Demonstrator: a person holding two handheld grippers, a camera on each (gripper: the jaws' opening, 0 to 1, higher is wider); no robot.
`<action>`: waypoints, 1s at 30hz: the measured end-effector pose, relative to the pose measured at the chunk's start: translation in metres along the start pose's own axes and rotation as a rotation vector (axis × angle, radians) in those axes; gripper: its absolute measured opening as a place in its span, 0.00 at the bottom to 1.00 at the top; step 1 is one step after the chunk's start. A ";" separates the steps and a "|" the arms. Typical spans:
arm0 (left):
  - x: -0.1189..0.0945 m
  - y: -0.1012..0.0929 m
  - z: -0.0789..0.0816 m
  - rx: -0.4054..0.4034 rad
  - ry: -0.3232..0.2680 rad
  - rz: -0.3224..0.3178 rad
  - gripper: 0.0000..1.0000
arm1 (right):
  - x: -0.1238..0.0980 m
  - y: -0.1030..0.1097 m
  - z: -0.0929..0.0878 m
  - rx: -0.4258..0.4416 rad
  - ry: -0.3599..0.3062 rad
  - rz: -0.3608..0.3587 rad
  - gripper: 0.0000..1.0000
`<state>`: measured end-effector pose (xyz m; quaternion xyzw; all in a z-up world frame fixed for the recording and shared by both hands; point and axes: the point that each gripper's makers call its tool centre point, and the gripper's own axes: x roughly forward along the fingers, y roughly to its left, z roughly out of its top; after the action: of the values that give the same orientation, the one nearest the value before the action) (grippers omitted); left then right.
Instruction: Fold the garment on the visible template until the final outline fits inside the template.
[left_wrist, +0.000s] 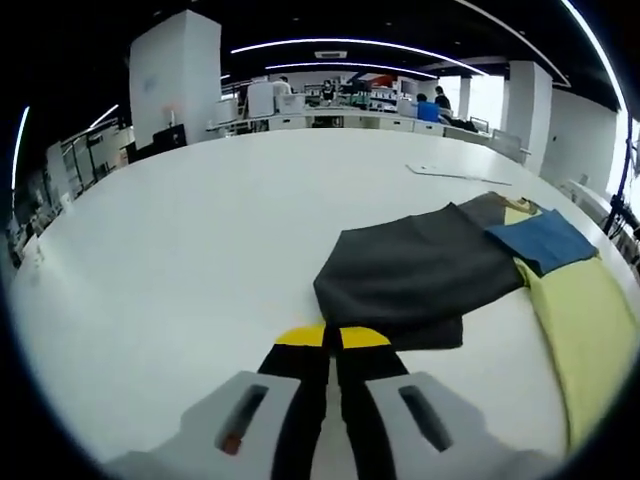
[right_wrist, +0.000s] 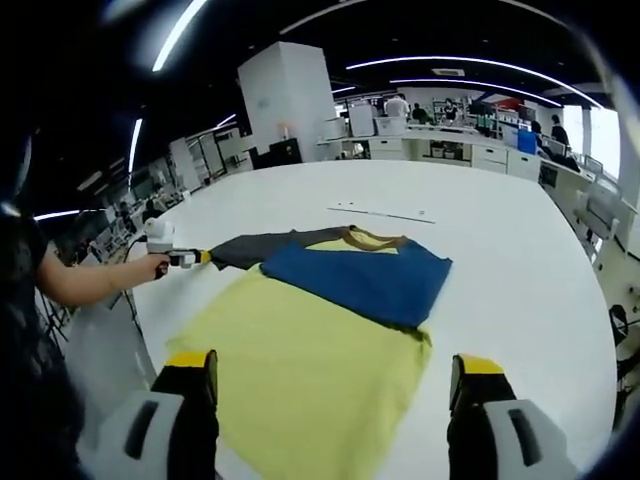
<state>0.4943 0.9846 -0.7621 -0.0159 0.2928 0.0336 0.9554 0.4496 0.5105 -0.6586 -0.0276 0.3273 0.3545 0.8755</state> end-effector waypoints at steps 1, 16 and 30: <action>0.000 0.000 0.000 -0.010 0.002 -0.001 0.00 | 0.000 0.001 0.000 0.000 -0.002 0.002 0.97; -0.013 -0.016 0.025 -0.091 -0.053 -0.041 0.00 | 0.002 0.008 0.000 0.010 -0.009 0.024 0.97; -0.019 -0.056 0.068 -0.121 -0.146 -0.123 0.00 | 0.000 0.008 -0.003 0.021 -0.011 0.035 0.97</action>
<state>0.5210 0.9315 -0.6944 -0.0888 0.2185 -0.0066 0.9718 0.4427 0.5153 -0.6599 -0.0106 0.3264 0.3665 0.8712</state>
